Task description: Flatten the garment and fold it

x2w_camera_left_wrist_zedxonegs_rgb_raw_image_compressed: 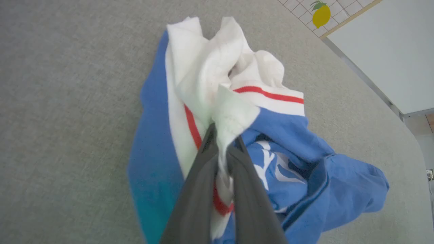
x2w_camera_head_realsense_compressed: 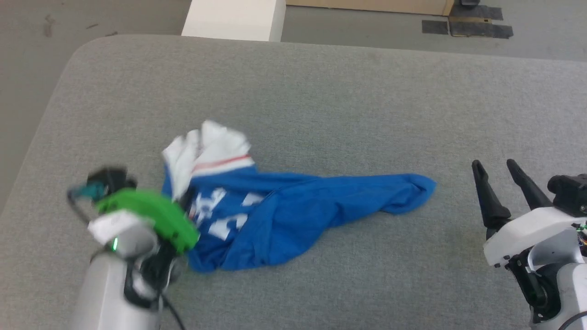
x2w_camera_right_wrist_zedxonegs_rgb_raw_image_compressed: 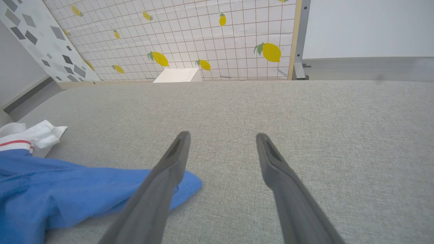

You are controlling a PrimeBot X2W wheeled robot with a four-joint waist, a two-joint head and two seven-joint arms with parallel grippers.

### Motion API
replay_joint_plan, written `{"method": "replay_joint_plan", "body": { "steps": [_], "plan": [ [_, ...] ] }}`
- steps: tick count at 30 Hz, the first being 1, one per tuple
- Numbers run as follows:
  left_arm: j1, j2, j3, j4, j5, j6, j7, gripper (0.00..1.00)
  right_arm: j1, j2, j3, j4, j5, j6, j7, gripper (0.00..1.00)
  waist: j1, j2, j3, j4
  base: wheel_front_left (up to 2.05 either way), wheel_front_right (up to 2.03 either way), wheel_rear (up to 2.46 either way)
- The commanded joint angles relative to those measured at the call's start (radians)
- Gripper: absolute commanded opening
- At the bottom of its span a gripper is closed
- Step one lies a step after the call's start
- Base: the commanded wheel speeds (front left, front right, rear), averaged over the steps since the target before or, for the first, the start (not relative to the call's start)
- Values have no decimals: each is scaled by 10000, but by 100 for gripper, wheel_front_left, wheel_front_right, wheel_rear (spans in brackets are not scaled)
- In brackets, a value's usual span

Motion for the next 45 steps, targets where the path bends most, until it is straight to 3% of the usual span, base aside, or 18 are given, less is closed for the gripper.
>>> {"method": "replay_joint_plan", "body": {
  "steps": [1,7,8,9,13,17,22,28,32,43,45],
  "plan": [
    [543,-13,177,-82,-169,204,-100,0,-93,8,19,47,-15,-11,-103,100,0,-1,-34,59,0,0,0],
    [1967,-317,266,113,-536,568,92,0,-34,-6,87,152,20,-11,-121,100,0,-1,-108,163,0,0,0],
    [2070,-337,244,184,-565,586,135,44,-28,-3,102,174,26,-11,-127,100,0,-1,-131,171,0,0,0],
    [2117,-366,253,218,-632,590,158,100,-25,-1,113,190,33,-11,-131,100,0,-1,-149,178,0,0,0],
    [2002,-413,498,-118,-857,239,-376,100,-6,9,179,262,55,-11,-152,100,0,-1,-273,178,0,0,0],
    [1837,-299,877,-895,-627,-332,-1789,100,-11,5,271,323,67,-11,-155,100,0,-1,-387,106,0,0,0],
    [2008,31,909,-1321,633,-993,-4118,100,26,8,395,412,73,-11,-49,100,0,-1,-465,-27,0,0,0],
    [2213,-53,737,-950,1747,-1183,-6320,100,15,-161,636,520,-57,-11,483,100,0,-1,-411,-103,0,0,0],
    [2160,-196,694,-647,2018,-1120,-6999,100,-832,-559,1625,647,-215,-11,2006,100,0,-1,-121,-183,0,0,0],
    [1618,-323,502,-620,2121,-1144,-7223,100,-3568,-1544,4367,1237,-369,-11,6296,100,0,-1,708,75,0,0,0],
    [1433,-376,379,-614,2138,-1181,-7261,100,-4272,-1725,5232,1563,-339,-11,7078,100,0,-1,1048,204,0,0,0]
  ]
}}
